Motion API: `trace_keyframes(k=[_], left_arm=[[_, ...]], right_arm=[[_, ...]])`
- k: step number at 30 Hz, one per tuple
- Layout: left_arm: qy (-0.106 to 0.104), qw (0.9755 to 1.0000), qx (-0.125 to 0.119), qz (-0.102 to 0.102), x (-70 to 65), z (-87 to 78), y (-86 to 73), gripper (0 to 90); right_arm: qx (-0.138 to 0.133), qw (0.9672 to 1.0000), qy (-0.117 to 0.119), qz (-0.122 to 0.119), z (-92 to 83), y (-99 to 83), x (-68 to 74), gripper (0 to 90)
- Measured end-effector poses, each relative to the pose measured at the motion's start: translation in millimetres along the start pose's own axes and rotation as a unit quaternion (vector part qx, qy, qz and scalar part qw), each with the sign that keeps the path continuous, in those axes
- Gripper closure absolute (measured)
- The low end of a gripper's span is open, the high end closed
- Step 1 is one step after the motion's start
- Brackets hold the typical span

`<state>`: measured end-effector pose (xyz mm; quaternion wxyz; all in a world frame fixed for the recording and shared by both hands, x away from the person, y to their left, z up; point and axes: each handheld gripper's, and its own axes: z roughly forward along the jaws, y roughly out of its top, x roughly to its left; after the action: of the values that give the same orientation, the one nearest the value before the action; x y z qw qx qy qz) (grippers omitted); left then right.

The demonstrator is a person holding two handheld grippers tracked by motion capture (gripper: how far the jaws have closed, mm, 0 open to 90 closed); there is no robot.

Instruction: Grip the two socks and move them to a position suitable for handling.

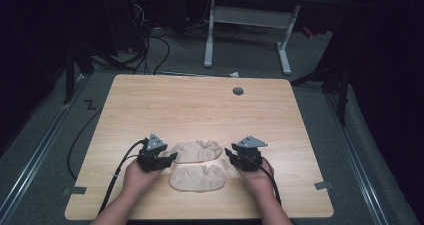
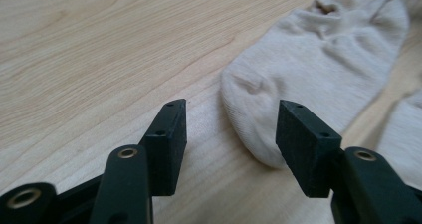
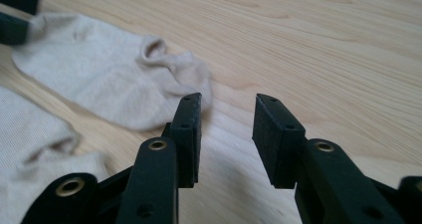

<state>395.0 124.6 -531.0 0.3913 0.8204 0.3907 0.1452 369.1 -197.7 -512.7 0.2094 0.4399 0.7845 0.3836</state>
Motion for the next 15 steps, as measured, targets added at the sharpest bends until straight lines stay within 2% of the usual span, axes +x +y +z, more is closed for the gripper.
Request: trace_keyframes(k=[2, 3, 4, 5, 6, 7, 8, 9, 10, 11, 12, 13, 14, 15], left_arm=[[-0.003, 0.9999, -0.001, -0.014, 0.9, 5.2, 1.7, 50.8], [-0.003, 0.9999, -0.001, -0.014, 0.9, 5.2, 1.7, 52.3], [-0.005, 0.9997, -0.002, -0.022, 1.2, 5.9, 2.4, 52.3], [-0.004, 0.9997, -0.003, -0.023, 0.5, 6.4, 2.6, 58.9], [0.004, 0.9999, -0.003, -0.012, -1.0, 6.5, 2.3, 61.5], [0.004, 0.9999, -0.003, -0.012, -1.0, 6.5, 2.3, 64.6], [0.006, 1.0000, -0.001, -0.007, -0.8, 5.9, 2.3, 67.4], [0.006, 1.0000, -0.001, -0.007, -0.8, 5.9, 2.3, 71.6], [0.001, 0.9999, -0.001, -0.015, 0.4, 4.6, 1.2, 77.0], [0.001, 0.9999, -0.001, -0.015, 0.4, 4.6, 1.2, 81.7], [0.002, 0.9999, -0.004, -0.014, 0.2, 3.7, 0.0, 86.2], [0.006, 0.9999, -0.005, -0.012, -0.4, 3.1, -0.1, 86.2], [0.016, 0.9998, -0.014, -0.004, -2.3, 0.2, 0.2, 86.8], [0.016, 0.9998, -0.014, -0.004, -2.3, 0.2, 0.2, 87.0]], right_arm=[[0.002, 0.9999, 0.014, 0.002, 15.1, 10.2, 5.6, 63.3], [0.002, 0.9999, 0.014, 0.002, 15.1, 10.2, 5.6, 63.3], [0.006, 0.9998, 0.017, 0.005, 20.2, 12.5, 6.5, 63.4], [0.015, 0.9996, 0.023, 0.010, 29.5, 13.2, 6.8, 63.8], [0.023, 0.9994, 0.024, 0.011, 32.8, 12.5, 7.3, 64.1], [0.023, 0.9994, 0.024, 0.011, 32.8, 12.5, 7.3, 64.1], [0.039, 0.9990, 0.020, -0.001, 40.6, 8.6, 8.1, 67.2], [0.039, 0.9990, 0.020, -0.001, 40.6, 8.6, 8.1, 67.2], [0.045, 0.9987, 0.025, -0.004, 40.1, 9.7, 8.2, 77.7], [0.045, 0.9987, 0.025, -0.004, 40.1, 9.7, 8.2, 77.7], [0.047, 0.9985, 0.024, -0.012, 39.2, 10.1, 12.3, 84.6], [0.047, 0.9985, 0.024, -0.012, 39.2, 10.1, 12.3, 84.6], [0.046, 0.9985, 0.019, -0.025, 37.7, 11.8, 15.9, 85.4], [0.046, 0.9985, 0.019, -0.025, 37.7, 11.8, 15.9, 85.4]])
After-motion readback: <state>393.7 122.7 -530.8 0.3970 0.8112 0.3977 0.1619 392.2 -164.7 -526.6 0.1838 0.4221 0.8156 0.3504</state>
